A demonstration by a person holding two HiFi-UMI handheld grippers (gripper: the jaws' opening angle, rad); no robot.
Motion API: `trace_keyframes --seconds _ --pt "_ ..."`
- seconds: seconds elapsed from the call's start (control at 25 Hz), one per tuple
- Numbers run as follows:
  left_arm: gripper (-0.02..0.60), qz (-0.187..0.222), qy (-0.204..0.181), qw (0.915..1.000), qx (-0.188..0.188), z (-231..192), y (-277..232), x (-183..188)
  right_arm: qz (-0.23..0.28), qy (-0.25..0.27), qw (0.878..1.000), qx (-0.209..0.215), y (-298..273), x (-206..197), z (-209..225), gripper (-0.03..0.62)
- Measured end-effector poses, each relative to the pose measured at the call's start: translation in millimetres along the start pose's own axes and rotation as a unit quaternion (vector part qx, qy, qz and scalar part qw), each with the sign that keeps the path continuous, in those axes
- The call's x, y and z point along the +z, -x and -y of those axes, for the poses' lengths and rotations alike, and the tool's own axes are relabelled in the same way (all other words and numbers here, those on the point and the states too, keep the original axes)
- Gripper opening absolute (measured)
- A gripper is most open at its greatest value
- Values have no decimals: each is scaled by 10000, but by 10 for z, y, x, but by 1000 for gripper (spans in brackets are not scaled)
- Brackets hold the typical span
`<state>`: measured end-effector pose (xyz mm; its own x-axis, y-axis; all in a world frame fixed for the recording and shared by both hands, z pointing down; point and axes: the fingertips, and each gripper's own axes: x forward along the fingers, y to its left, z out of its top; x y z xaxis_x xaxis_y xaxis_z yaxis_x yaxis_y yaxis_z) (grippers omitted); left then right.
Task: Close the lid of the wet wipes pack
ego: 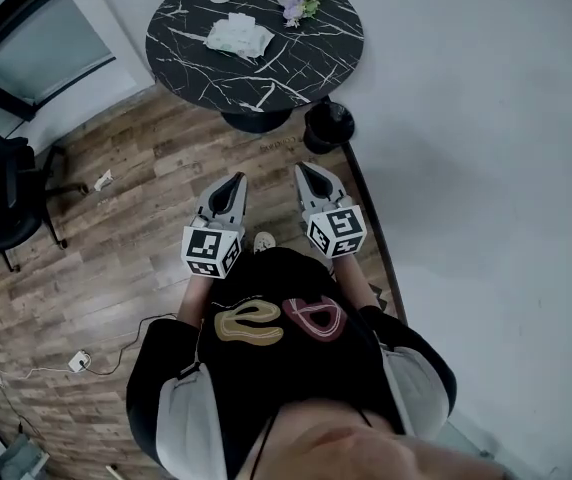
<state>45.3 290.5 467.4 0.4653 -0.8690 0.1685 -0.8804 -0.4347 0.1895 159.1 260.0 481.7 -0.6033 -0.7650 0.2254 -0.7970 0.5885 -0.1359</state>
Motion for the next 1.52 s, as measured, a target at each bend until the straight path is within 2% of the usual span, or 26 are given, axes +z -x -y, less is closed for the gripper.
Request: trace_keyframes --seconds 0.64,1.12,1.52 --pt "23 -300 88 9995 84 -277 -509 -105 -95 -207 9996 -176 -249 -13 378 12" --pt "23 -295 -7 9996 -6 -965 -1173 200 -144 -283 9987 -402 -984 199 677 12" --pt "23 -324 -62 9992 -244 -1496 -1750 433 -208 -283 9975 -611 -1652 389 884 12"
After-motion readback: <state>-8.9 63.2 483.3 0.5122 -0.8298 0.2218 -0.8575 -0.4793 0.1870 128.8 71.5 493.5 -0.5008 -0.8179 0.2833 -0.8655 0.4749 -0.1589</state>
